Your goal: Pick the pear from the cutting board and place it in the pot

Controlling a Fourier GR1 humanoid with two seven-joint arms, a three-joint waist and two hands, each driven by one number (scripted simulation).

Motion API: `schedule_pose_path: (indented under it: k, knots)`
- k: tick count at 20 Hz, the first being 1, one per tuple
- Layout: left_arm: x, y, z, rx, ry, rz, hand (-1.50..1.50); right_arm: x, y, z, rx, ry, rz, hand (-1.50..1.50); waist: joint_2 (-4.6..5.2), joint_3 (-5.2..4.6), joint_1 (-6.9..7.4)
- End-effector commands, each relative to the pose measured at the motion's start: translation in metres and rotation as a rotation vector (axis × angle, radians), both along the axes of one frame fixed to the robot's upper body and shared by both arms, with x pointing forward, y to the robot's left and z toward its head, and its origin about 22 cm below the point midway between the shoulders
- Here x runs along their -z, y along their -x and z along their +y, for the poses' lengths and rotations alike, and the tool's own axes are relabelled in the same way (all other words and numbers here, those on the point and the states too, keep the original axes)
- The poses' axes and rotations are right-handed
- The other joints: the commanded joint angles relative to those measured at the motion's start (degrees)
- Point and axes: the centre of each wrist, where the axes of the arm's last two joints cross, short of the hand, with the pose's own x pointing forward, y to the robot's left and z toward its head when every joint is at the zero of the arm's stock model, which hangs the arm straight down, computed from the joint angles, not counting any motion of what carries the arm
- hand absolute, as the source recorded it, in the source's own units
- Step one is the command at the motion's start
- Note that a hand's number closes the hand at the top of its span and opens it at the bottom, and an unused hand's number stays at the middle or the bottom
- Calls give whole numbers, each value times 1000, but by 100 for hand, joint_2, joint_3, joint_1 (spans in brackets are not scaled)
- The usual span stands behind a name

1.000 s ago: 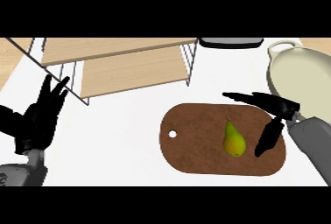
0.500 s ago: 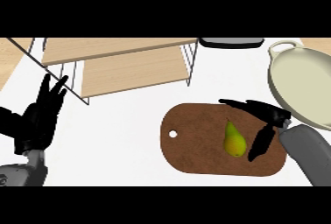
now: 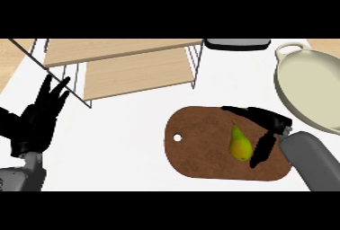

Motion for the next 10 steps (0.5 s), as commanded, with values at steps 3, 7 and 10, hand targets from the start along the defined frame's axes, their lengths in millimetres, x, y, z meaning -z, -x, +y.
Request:
schedule_pose_path:
  k: [3,7,10]
  knots:
    - [-21,-12,-18,18,-6,-122,0,17,0,13,-134,15,-74,150,28,63,25]
    - [-41,-14,-10,21,-9,-126,0,30,7,0,-110,-1,-90,150,17,62,-1]
    - [-18,-16,-4,1,-8,-133,0,29,11,11,-140,-26,-95,150,13,56,-51]
